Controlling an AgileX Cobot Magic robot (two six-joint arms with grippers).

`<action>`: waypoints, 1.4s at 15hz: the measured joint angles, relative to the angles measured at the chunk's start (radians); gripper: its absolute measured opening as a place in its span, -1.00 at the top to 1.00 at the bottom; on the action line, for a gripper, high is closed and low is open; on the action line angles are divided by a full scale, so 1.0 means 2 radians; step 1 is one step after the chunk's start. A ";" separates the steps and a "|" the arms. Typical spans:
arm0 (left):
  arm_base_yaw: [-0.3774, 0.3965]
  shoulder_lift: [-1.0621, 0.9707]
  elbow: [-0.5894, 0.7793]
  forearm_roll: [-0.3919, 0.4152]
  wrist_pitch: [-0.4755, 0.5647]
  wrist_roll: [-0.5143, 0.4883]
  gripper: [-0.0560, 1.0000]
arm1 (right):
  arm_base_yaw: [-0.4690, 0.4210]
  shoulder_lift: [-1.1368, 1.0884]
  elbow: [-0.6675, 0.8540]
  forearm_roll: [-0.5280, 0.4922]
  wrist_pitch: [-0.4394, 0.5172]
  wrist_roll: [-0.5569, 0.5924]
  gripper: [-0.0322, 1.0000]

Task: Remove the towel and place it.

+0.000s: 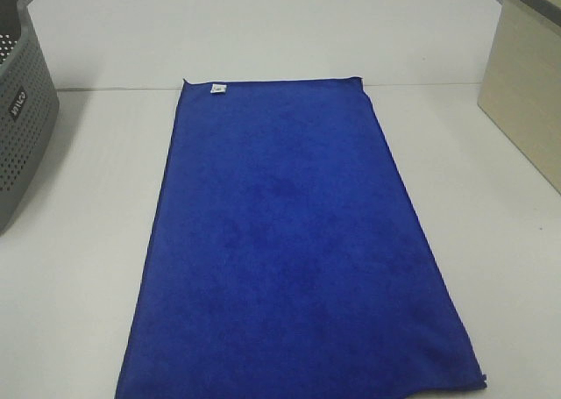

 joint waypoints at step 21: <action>0.000 -0.001 0.039 -0.021 -0.022 0.025 -0.47 | 0.025 0.000 0.070 0.002 -0.053 0.000 -0.58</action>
